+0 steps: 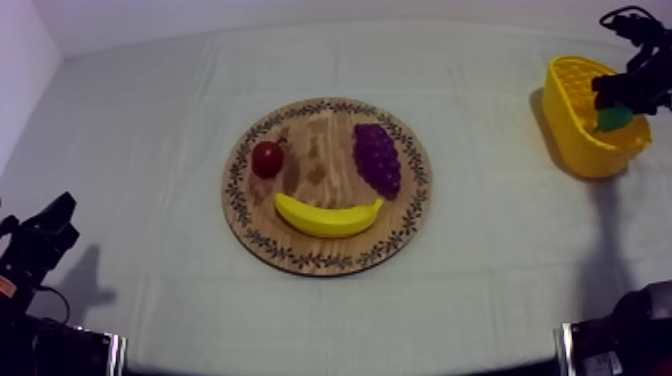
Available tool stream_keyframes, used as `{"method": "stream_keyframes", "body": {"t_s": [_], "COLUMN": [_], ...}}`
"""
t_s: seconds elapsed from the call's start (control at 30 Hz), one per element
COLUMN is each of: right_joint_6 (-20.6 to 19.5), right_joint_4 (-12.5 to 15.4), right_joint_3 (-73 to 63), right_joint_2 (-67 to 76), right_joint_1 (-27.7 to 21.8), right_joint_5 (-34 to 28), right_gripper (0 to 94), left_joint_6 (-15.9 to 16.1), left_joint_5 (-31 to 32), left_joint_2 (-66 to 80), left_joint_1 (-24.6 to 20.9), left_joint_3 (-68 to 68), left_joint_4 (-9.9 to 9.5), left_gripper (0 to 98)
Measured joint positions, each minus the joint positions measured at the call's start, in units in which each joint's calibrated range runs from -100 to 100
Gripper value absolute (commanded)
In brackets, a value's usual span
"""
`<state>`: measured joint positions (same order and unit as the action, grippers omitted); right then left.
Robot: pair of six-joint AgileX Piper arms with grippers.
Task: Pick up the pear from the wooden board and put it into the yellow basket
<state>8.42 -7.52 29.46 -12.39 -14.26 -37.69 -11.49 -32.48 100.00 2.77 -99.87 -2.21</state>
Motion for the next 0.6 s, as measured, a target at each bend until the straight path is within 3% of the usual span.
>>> {"method": "stream_keyframes", "body": {"t_s": [0.6], "right_joint_6": [-0.33], "right_joint_4": [-0.2], "right_joint_3": [1.65], "right_joint_2": [-2.91], "right_joint_1": [1.34], "right_joint_5": [1.99], "right_gripper": [55.6], "left_joint_6": [0.0], "left_joint_5": [0.0], "left_joint_2": [0.0], "left_joint_1": [0.0], "left_joint_3": [0.0], "left_joint_4": [0.0], "left_gripper": [0.1]}}
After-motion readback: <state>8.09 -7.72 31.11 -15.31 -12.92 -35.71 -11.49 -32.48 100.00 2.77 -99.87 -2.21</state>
